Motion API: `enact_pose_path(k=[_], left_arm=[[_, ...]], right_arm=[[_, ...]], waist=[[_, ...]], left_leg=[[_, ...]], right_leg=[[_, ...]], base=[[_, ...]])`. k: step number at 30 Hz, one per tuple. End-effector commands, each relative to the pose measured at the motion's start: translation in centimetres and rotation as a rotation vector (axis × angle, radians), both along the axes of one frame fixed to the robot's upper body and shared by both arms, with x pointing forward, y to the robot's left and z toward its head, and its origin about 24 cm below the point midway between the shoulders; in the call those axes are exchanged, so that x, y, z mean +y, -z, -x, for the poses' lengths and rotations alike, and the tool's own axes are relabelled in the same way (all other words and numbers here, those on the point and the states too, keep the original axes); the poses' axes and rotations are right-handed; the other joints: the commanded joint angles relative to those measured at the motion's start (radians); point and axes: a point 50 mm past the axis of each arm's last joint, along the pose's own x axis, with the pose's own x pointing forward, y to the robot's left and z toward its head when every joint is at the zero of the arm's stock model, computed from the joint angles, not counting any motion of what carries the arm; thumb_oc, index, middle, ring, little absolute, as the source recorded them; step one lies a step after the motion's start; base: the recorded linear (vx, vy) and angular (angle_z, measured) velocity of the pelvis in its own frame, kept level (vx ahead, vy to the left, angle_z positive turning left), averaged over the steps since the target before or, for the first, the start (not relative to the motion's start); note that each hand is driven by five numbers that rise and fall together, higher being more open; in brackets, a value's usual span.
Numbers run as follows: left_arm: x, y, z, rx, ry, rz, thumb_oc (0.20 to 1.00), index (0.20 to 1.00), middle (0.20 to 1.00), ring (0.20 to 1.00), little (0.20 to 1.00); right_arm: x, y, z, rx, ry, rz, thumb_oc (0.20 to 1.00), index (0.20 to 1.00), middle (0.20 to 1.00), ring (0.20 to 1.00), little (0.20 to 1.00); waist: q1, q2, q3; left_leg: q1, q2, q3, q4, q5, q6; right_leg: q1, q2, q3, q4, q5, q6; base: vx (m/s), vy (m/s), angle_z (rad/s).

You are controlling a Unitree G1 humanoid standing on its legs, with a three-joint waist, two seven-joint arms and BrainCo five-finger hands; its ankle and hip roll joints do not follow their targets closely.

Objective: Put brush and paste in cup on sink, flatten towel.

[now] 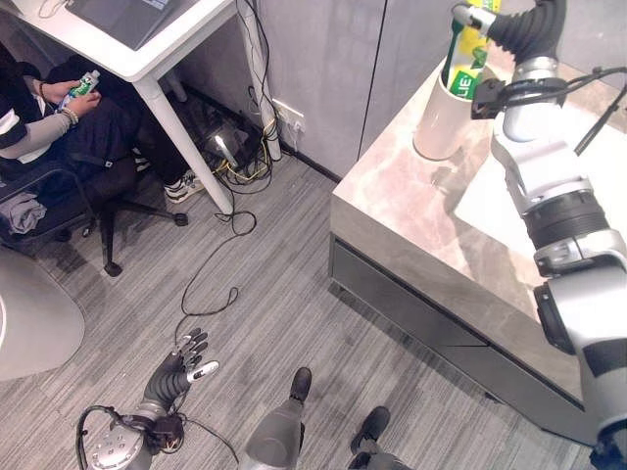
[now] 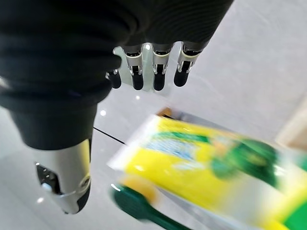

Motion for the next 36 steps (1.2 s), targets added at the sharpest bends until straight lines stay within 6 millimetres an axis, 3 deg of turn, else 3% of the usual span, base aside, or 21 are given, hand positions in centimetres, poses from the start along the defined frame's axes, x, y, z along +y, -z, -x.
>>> enact_pose_path(k=[1, 2, 3, 5, 8, 9, 10, 12, 16, 18, 24, 28, 29, 31, 33, 35, 36], left_arm=[[-0.3, -1.5, 0.3, -0.072, 0.053, -0.040, 1.000, 1.000, 1.000, 1.000, 1.000], [-0.2, -1.6, 0.2, -0.082, 0.042, -0.039, 1.000, 1.000, 1.000, 1.000, 1.000], [0.1, -1.9, -0.2, -0.117, -0.002, -0.048, 1.000, 1.000, 1.000, 1.000, 1.000], [0.2, -2.0, -0.2, -0.124, -0.010, -0.053, 1.000, 1.000, 1.000, 1.000, 1.000], [0.5, -2.0, -0.2, -0.149, -0.067, -0.065, 1.000, 1.000, 1.000, 1.000, 1.000], [0.5, -2.0, -0.2, -0.147, -0.062, -0.069, 1.000, 1.000, 1.000, 1.000, 1.000], [0.8, -1.9, 0.0, -0.154, -0.101, -0.081, 1.000, 1.000, 1.000, 1.000, 1.000], [1.0, -1.9, 0.0, -0.165, -0.131, -0.102, 1.000, 1.000, 1.000, 1.000, 1.000], [1.3, -1.8, 0.1, -0.171, -0.152, -0.125, 1.000, 1.000, 1.000, 1.000, 1.000], [1.4, -1.4, 0.5, -0.166, -0.197, -0.130, 1.000, 1.000, 1.000, 1.000, 1.000], [0.8, -0.9, 0.8, -0.148, -0.198, -0.131, 1.000, 1.000, 1.000, 1.000, 1.000], [-0.5, 0.1, 0.8, -0.111, -0.165, -0.106, 1.000, 1.000, 1.000, 1.000, 1.000], [-1.4, 1.0, 1.1, -0.066, -0.121, -0.084, 1.000, 1.000, 1.000, 1.000, 1.000], [-1.7, 0.9, 1.3, -0.059, -0.049, -0.127, 1.000, 1.000, 1.000, 1.000, 1.000], [-1.5, 0.8, 1.3, -0.063, -0.041, -0.145, 1.000, 1.000, 1.000, 1.000, 1.000], [-1.0, 0.7, 1.1, -0.070, -0.082, -0.143, 1.000, 1.000, 1.000, 1.000, 1.000], [-0.8, 0.5, 1.0, -0.084, -0.092, -0.149, 1.000, 1.000, 1.000, 1.000, 1.000]], right_arm=[[-0.3, -3.7, 3.4, -0.247, 0.030, 0.091, 1.000, 1.000, 1.000, 1.000, 1.000], [-0.4, -3.5, 4.0, -0.275, 0.038, 0.109, 1.000, 1.000, 1.000, 1.000, 1.000], [-1.3, -2.8, 6.4, -0.370, 0.079, 0.179, 1.000, 1.000, 1.000, 1.000, 1.000], [-1.9, -2.4, 7.4, -0.397, 0.100, 0.193, 1.000, 1.000, 1.000, 1.000, 1.000], [-4.1, -0.8, 11.5, -0.505, 0.195, 0.261, 1.000, 1.000, 1.000, 1.000, 1.000], [-4.3, -0.6, 11.7, -0.503, 0.200, 0.260, 1.000, 1.000, 1.000, 1.000, 1.000], [-5.7, 0.4, 14.1, -0.555, 0.313, 0.306, 1.000, 1.000, 1.000, 1.000, 1.000], [-7.3, 1.1, 16.5, -0.637, 0.463, 0.314, 1.000, 1.000, 1.000, 1.000, 1.000], [-9.2, 2.1, 19.1, -0.692, 0.648, 0.319, 1.000, 1.000, 1.000, 1.000, 1.000], [-13.5, 4.6, 22.0, -0.648, 0.978, 0.265, 1.000, 1.000, 1.000, 1.000, 1.000], [-16.3, 9.2, 23.5, -0.497, 1.177, 0.146, 1.000, 1.000, 1.000, 1.000, 1.000], [-17.1, 13.9, 23.4, -0.336, 1.155, -0.030, 1.000, 1.000, 1.000, 1.000, 1.000], [-17.5, 16.5, 23.3, -0.272, 1.128, -0.188, 1.000, 1.000, 1.000, 1.000, 1.000], [-18.6, 19.8, 23.4, -0.188, 1.138, -0.364, 1.000, 1.000, 1.000, 1.000, 1.000], [-19.1, 22.0, 23.4, -0.097, 1.139, -0.421, 1.000, 1.000, 1.000, 1.000, 1.000], [-20.7, 28.3, 24.9, 0.208, 1.243, -0.520, 1.000, 1.000, 1.000, 1.000, 1.000], [-21.1, 30.2, 25.5, 0.294, 1.271, -0.570, 1.000, 1.000, 1.000, 1.000, 1.000]], waist=[[0.020, -0.034, -0.032], [0.018, -0.031, -0.035], [0.005, -0.022, -0.045], [0.002, -0.021, -0.050], [-0.035, -0.013, -0.062], [-0.032, -0.015, -0.063], [-0.056, -0.012, -0.073], [-0.077, -0.009, -0.082], [-0.096, -0.012, -0.094], [-0.150, -0.010, -0.113], [-0.199, -0.008, -0.129], [-0.242, -0.005, -0.131], [-0.263, -0.003, -0.130], [-0.275, -0.008, -0.126], [-0.285, -0.013, -0.119], [-0.295, -0.020, -0.103], [-0.297, -0.022, -0.098]], left_leg=[[0.014, 0.042, -0.022, -0.057, 0.038, -0.053], [0.020, 0.042, -0.021, -0.057, 0.037, -0.053], [0.036, 0.041, -0.014, -0.057, 0.032, -0.053], [0.041, 0.041, -0.014, -0.057, 0.030, -0.053], [0.059, 0.039, -0.004, -0.057, 0.025, -0.053], [0.060, 0.039, -0.005, -0.057, 0.024, -0.053], [0.078, 0.043, 0.000, -0.057, 0.011, -0.056], [0.088, 0.048, 0.004, -0.057, 0.007, -0.057], [0.097, 0.049, 0.002, -0.057, 0.010, -0.055], [0.124, 0.060, 0.017, -0.057, -0.005, -0.051], [0.152, 0.062, 0.050, -0.057, -0.018, -0.037], [0.180, 0.057, 0.087, -0.057, -0.030, -0.021], [0.187, 0.052, 0.099, -0.057, -0.037, -0.012], [0.197, 0.044, 0.110, -0.057, -0.048, 0.000], [0.208, 0.035, 0.119, -0.057, -0.055, 0.008], [0.223, 0.018, 0.124, -0.057, -0.065, 0.020], [0.229, 0.011, 0.126, -0.057, -0.068, 0.024]], right_leg=[[0.065, -0.149, 0.022, 0.001, 0.100, 0.141], [0.070, -0.150, 0.022, 0.001, 0.099, 0.141], [0.082, -0.154, 0.023, 0.001, 0.097, 0.142], [0.087, -0.155, 0.021, 0.001, 0.096, 0.143], [0.104, -0.160, 0.021, 0.001, 0.090, 0.144], [0.106, -0.159, 0.019, 0.001, 0.090, 0.144], [0.120, -0.158, 0.023, 0.001, 0.079, 0.146], [0.129, -0.156, 0.022, 0.001, 0.073, 0.146], [0.134, -0.150, 0.026, 0.001, 0.070, 0.141], [0.141, -0.143, 0.048, 0.001, 0.061, 0.139], [0.126, -0.142, 0.092, 0.001, 0.070, 0.137], [0.116, -0.147, 0.133, 0.001, 0.087, 0.139], [0.114, -0.151, 0.145, 0.001, 0.096, 0.141], [0.114, -0.159, 0.156, 0.001, 0.106, 0.145], [0.115, -0.164, 0.170, 0.001, 0.116, 0.147], [0.119, -0.172, 0.182, 0.004, 0.137, 0.147], [0.118, -0.175, 0.187, 0.008, 0.146, 0.147]], base=[[0.00, 0.000, 0.00], [-0.01, 0.019, -0.04], [-0.01, 0.018, -0.06], [-0.01, 0.011, -0.05], [-0.01, 0.015, -0.12], [0.00, 0.000, 0.00], [0.00, 0.000, 0.00], [0.01, -0.005, -0.05], [0.01, -0.005, -0.02], [0.01, 0.007, -0.03], [-0.01, 0.035, -0.26], [-0.03, 0.081, -0.32], [-0.04, 0.117, -0.47], [-0.03, 0.112, -0.26], [-0.01, 0.112, -0.18], [-0.04, 0.166, -0.21], [-0.06, 0.127, -0.16]])
